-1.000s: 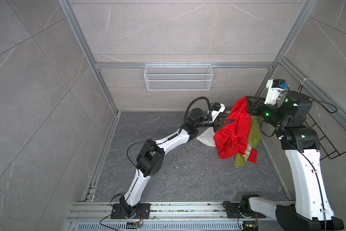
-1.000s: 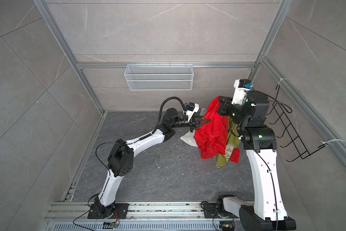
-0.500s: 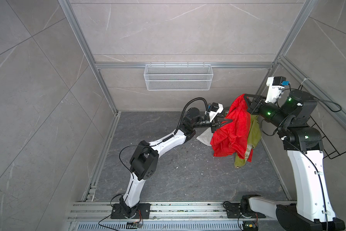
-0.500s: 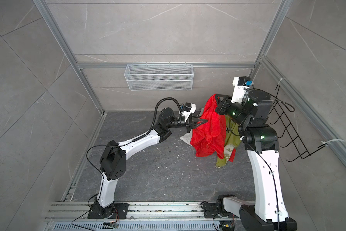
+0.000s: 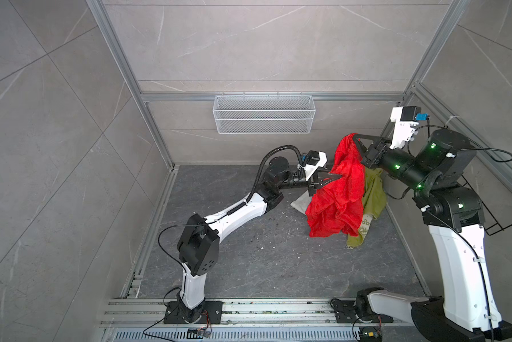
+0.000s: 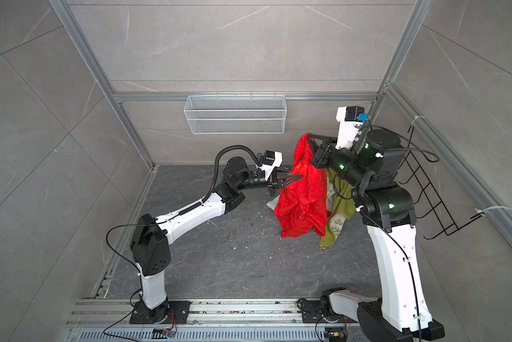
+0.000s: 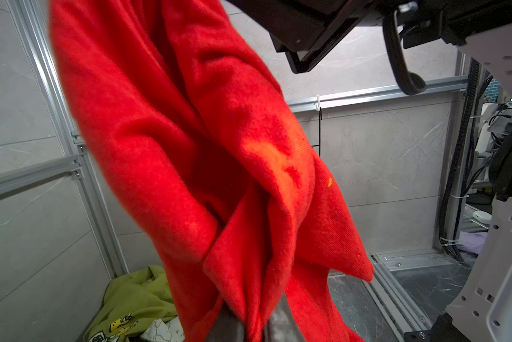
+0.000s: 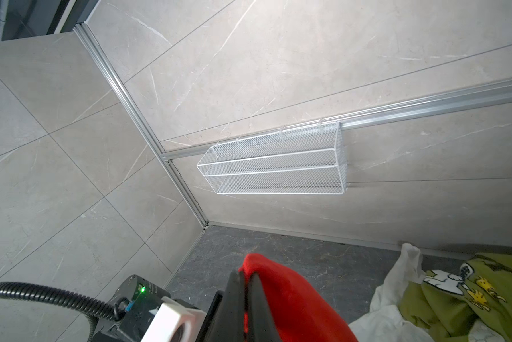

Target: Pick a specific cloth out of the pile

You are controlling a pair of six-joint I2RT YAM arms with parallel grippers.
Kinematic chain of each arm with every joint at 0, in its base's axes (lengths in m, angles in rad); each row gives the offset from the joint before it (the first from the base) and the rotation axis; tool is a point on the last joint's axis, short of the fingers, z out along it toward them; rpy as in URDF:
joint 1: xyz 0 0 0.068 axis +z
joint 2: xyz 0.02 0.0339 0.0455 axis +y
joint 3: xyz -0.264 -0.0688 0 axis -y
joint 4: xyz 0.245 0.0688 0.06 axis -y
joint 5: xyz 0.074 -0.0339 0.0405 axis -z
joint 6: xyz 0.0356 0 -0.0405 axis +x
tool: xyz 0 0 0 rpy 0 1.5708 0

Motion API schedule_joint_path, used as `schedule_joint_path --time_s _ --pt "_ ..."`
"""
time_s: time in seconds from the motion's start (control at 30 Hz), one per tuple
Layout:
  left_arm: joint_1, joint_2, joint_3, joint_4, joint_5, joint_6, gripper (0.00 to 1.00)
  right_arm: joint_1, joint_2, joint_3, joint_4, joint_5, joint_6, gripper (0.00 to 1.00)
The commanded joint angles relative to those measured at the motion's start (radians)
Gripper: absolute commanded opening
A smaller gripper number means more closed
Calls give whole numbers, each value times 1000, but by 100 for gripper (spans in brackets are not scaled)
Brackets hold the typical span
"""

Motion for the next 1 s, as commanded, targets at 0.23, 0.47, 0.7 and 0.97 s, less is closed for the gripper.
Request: schedule_joint_path --time_s 0.23,0.47,0.7,0.97 --pt "-4 -123 -15 2 -19 85 0 81 58 111 -30 40 2 0" --pt "-4 -169 -42 -26 -25 119 0 138 88 157 -31 57 8 0" --pt "-4 -229 -99 -37 -39 146 0 197 97 162 -35 79 11 0" --pt "-5 -302 -162 -65 -63 188 0 295 118 177 -26 121 12 0"
